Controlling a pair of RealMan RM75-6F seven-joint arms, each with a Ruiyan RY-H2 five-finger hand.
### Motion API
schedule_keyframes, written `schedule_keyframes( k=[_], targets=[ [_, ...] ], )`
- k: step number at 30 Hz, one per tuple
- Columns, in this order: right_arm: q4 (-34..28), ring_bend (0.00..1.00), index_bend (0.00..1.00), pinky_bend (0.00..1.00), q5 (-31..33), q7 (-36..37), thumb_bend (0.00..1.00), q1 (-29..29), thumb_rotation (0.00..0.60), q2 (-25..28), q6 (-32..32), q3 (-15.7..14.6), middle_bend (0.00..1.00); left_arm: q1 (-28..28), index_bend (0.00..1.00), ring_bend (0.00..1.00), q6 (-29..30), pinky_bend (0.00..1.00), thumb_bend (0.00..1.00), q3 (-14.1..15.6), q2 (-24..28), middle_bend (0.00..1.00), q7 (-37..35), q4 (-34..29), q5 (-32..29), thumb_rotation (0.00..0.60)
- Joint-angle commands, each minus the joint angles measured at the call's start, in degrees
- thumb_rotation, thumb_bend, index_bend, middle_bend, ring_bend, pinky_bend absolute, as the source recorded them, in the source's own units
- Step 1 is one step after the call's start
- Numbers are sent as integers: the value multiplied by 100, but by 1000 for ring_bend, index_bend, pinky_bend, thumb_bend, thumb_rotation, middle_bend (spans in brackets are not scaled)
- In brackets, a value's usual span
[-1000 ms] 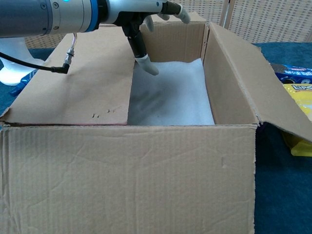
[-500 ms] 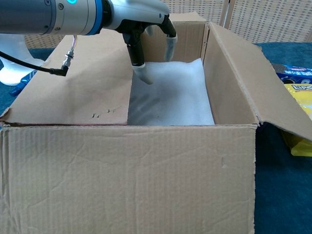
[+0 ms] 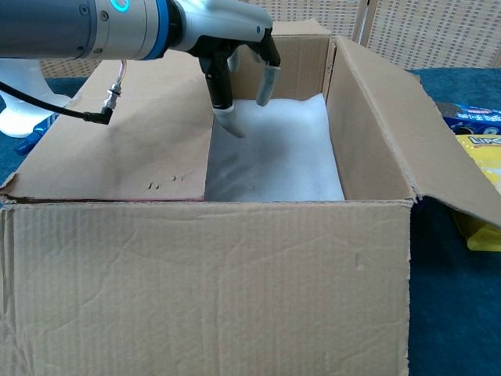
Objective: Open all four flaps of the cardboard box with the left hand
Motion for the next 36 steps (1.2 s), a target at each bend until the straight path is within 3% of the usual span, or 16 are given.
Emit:
schedule_keyframes(
  k=[1, 8, 19, 26, 36],
  targets=[
    [-5, 0, 0, 0, -9, 28, 0, -4, 600, 14, 10, 0, 0, -85, 484, 172, -34, 233, 16, 93, -46, 297, 73, 52, 49, 600],
    [-4, 0, 0, 0, -18, 91, 0, -13, 600, 38, 40, 8, 0, -226, 501, 201, 37, 241, 17, 208, 16, 355, 242, -3, -93, 600],
    [-18, 0, 0, 0, -57, 131, 0, -27, 600, 57, 75, 0, 0, -331, 565, 332, 112, 231, 19, 341, 234, 652, 366, -172, -311, 600],
    [-15, 0, 0, 0, -63, 155, 0, -24, 600, 65, 70, -1, 0, -367, 566, 362, 191, 232, 19, 266, 518, 672, 305, -408, -342, 600],
    [-43, 0, 0, 0, -144, 197, 0, -42, 600, 95, 114, -26, 0, -357, 561, 384, 435, 230, 18, 237, 1346, 668, 368, -1110, -423, 600]
  ],
)
